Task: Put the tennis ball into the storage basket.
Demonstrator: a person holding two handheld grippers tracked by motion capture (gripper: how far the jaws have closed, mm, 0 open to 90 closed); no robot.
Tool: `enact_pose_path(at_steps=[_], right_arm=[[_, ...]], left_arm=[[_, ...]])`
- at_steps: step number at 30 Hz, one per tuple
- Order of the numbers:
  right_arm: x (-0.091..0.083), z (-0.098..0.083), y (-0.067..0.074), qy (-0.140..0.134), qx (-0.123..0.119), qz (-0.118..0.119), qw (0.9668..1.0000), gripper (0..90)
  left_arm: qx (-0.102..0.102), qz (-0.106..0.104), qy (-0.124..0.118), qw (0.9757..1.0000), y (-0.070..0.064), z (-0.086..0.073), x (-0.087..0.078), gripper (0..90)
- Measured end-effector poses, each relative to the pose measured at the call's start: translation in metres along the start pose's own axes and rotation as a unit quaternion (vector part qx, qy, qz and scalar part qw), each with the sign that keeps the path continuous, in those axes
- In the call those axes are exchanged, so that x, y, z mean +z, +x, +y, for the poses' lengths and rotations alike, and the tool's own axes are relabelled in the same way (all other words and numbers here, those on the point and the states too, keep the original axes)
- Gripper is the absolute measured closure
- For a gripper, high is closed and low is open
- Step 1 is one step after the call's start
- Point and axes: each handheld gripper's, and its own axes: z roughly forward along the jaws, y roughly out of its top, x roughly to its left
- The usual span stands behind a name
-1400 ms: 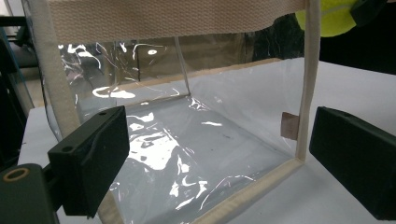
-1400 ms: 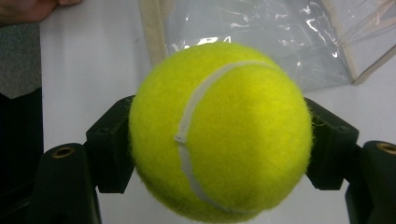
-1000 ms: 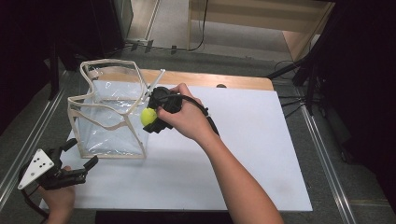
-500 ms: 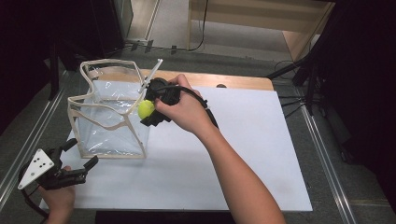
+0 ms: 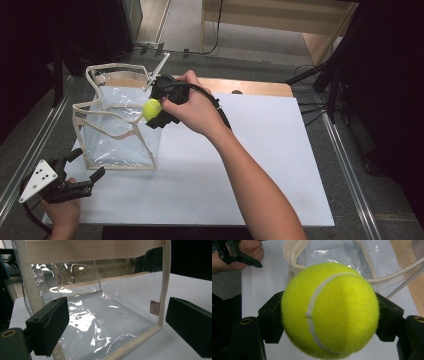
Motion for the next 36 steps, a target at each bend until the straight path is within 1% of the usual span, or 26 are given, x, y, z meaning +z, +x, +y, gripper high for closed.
enact_pose_path(at_steps=[17,24,26,27,34,36], right_arm=[[-0.005,0.013,-0.006,-0.001,-0.006,-0.008,0.9999,23.3],[-0.011,0.023,-0.009,-0.004,-0.012,-0.012,0.9999,23.3],[-0.011,0.024,-0.008,-0.004,-0.008,-0.011,0.9999,23.3],[-0.011,0.025,-0.01,-0.006,-0.014,-0.011,0.9998,23.3],[-0.01,0.033,-0.012,-0.003,-0.015,-0.012,0.9998,23.3],[-0.01,0.037,-0.012,-0.003,-0.012,-0.013,0.9998,23.3]], left_arm=[[-0.002,-0.002,-0.002,1.0,0.0,0.0,0.0,5.4],[-0.002,-0.002,-0.002,1.0,0.0,0.0,0.0,5.4],[-0.004,-0.001,-0.002,1.0,0.0,0.0,0.0,5.4],[-0.004,-0.002,-0.003,1.0,0.0,0.0,0.0,5.3],[-0.004,-0.001,-0.003,1.0,0.001,0.0,0.0,5.4],[-0.003,-0.001,-0.002,1.0,0.001,0.0,0.0,5.4]])
